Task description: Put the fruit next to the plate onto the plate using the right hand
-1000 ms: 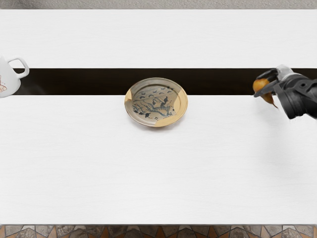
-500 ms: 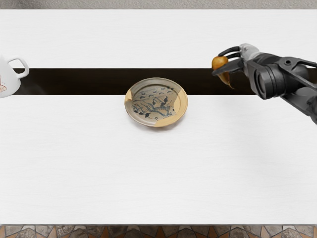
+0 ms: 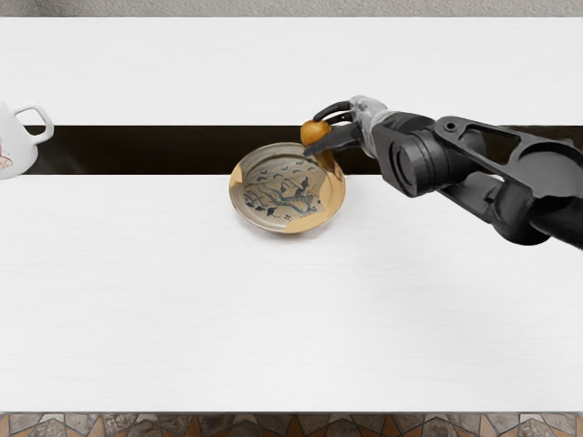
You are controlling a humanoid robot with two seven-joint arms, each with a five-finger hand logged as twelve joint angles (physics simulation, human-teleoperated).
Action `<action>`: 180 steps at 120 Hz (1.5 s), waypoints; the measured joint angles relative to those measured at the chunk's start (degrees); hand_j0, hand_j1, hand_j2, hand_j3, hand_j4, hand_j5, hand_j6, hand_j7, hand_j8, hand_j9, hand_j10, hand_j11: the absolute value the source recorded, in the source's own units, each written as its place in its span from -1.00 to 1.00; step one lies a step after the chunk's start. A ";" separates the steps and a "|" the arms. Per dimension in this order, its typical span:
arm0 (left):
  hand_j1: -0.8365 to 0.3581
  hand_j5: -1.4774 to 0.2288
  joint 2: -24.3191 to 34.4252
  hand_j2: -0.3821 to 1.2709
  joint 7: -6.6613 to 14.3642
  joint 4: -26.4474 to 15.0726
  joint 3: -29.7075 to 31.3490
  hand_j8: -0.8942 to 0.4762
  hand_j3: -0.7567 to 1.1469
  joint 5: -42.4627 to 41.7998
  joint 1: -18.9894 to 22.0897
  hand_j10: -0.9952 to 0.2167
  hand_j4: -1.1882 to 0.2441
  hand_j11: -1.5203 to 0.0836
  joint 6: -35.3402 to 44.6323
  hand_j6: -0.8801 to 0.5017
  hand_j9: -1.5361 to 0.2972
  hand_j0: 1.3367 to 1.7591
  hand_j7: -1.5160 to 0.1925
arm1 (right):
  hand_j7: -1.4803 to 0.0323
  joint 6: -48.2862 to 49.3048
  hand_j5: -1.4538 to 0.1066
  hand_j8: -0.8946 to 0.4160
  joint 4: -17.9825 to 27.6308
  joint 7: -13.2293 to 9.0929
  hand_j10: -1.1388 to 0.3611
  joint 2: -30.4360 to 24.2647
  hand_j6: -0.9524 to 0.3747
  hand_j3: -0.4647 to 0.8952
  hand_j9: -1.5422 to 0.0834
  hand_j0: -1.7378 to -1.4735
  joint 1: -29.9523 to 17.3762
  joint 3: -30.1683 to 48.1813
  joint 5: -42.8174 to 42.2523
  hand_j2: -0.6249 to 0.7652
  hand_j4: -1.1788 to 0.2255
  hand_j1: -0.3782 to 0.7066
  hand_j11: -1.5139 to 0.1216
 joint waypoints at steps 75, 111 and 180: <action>0.98 0.73 0.00 -0.54 0.00 0.00 0.00 0.30 -0.21 0.01 0.03 0.64 0.66 0.89 0.00 0.27 0.67 0.52 0.77 | -0.54 0.11 -0.74 -0.24 -2.02 0.21 -0.20 6.52 -0.18 -0.31 -0.63 -0.37 -0.97 -0.71 -0.99 0.54 -0.48 0.38 -0.67; 0.98 0.73 0.00 -0.54 0.00 0.00 0.00 0.30 -0.21 0.00 0.05 0.64 0.66 0.89 0.00 0.27 0.67 0.52 0.77 | -0.18 -0.53 -0.30 -0.34 -4.41 0.00 -0.21 8.93 -0.25 -0.32 -0.21 -0.39 -1.04 -0.83 -3.01 0.13 -0.33 0.26 -0.26; 0.98 0.73 0.00 -0.54 0.00 0.00 0.01 0.30 -0.20 -0.01 0.01 0.64 0.66 0.89 0.00 0.27 0.67 0.52 0.77 | 0.63 -0.40 0.54 0.10 -4.21 -0.03 0.28 8.85 0.17 -0.32 0.59 -0.40 -1.57 0.03 -2.93 -0.13 0.40 -0.54 0.55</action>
